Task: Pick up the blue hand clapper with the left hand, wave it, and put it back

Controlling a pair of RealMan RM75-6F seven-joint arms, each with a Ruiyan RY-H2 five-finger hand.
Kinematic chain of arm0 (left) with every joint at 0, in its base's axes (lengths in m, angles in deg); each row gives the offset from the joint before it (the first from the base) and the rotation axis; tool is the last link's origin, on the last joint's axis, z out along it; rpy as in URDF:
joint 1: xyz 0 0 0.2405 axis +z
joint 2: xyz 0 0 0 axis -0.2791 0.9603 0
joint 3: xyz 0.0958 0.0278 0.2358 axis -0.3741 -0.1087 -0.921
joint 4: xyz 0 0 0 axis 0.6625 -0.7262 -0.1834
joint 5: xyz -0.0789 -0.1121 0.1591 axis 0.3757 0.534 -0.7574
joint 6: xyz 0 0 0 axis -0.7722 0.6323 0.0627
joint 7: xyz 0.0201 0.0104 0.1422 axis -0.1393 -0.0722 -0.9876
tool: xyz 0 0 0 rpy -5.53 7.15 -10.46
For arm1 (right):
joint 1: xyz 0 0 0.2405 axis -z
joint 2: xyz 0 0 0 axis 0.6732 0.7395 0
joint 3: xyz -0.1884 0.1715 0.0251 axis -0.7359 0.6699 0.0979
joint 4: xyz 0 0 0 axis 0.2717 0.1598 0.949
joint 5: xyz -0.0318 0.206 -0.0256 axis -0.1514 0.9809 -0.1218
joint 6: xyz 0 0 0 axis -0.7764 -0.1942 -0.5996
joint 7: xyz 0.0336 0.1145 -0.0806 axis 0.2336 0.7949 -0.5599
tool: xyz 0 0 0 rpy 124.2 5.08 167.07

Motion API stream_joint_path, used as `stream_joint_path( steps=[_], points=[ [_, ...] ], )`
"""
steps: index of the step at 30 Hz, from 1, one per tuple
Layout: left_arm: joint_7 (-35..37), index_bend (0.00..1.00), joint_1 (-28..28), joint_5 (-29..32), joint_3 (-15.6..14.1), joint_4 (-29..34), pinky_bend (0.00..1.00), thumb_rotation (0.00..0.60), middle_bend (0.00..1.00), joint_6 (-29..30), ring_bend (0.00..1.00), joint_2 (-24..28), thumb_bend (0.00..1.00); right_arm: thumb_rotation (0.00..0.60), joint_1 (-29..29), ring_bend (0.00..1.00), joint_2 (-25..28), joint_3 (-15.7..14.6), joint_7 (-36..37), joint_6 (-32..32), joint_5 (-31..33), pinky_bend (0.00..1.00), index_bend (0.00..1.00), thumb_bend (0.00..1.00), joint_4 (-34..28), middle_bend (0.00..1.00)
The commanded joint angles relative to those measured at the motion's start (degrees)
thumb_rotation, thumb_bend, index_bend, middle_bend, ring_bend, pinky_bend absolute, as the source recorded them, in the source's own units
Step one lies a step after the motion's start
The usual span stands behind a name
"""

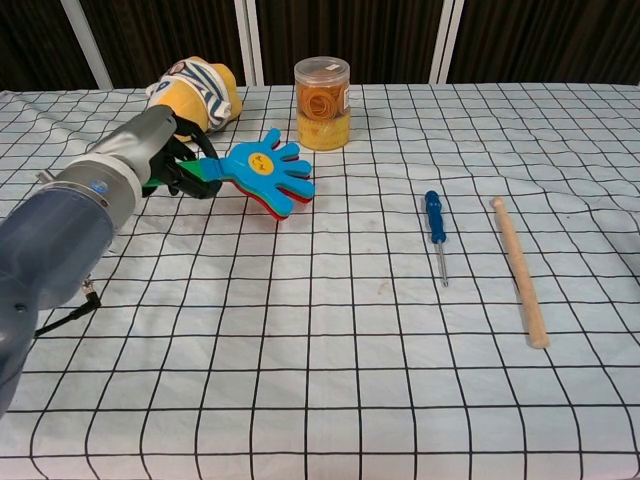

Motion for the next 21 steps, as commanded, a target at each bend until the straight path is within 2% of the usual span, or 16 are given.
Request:
stream_joint_path(
  steps=[1, 7, 13, 18, 21],
  points=[
    [6.1, 0.74, 2.5, -3.8, -0.7, 5.6, 0.87, 0.6, 0.82, -1.7, 0.69, 3.6, 0.55, 0.6, 0.0, 0.0, 0.0, 0.0, 0.0, 0.0, 0.1, 0.16, 0.0, 0.21, 0.0, 0.0],
    [15.9, 0.74, 6.1, -8.9, -2.4, 14.4, 0.87, 0.6, 0.82, -5.2, 0.69, 10.3, 0.56, 0.6, 0.0, 0.0, 0.1, 0.1, 0.2, 0.1, 0.3, 0.16, 0.0, 0.21, -0.1, 0.0],
    [21.8, 0.74, 9.7, -13.1, -4.5, 24.6, 0.87, 0.6, 0.82, -7.4, 0.69, 18.7, 0.57, 0.6, 0.1, 0.0, 0.2, 0.0, 0.5, 0.5, 0.6, 0.16, 0.0, 0.21, -0.6, 0.0],
    [28.4, 0.74, 12.1, -20.5, -7.0, 29.8, 0.87, 0.6, 0.82, -10.4, 0.69, 27.0, 0.57, 0.6, 0.1, 0.0, 0.2, -0.1, 0.1, 0.2, 0.4, 0.16, 0.0, 0.22, -0.7, 0.0],
    [36.8, 0.74, 15.7, -31.9, -9.9, 34.4, 0.87, 0.6, 0.82, -9.1, 0.69, 34.8, 0.57, 0.6, 0.2, 0.0, 0.1, -0.1, -0.1, 0.0, 0.3, 0.16, 0.0, 0.22, -0.7, 0.0]
  ],
)
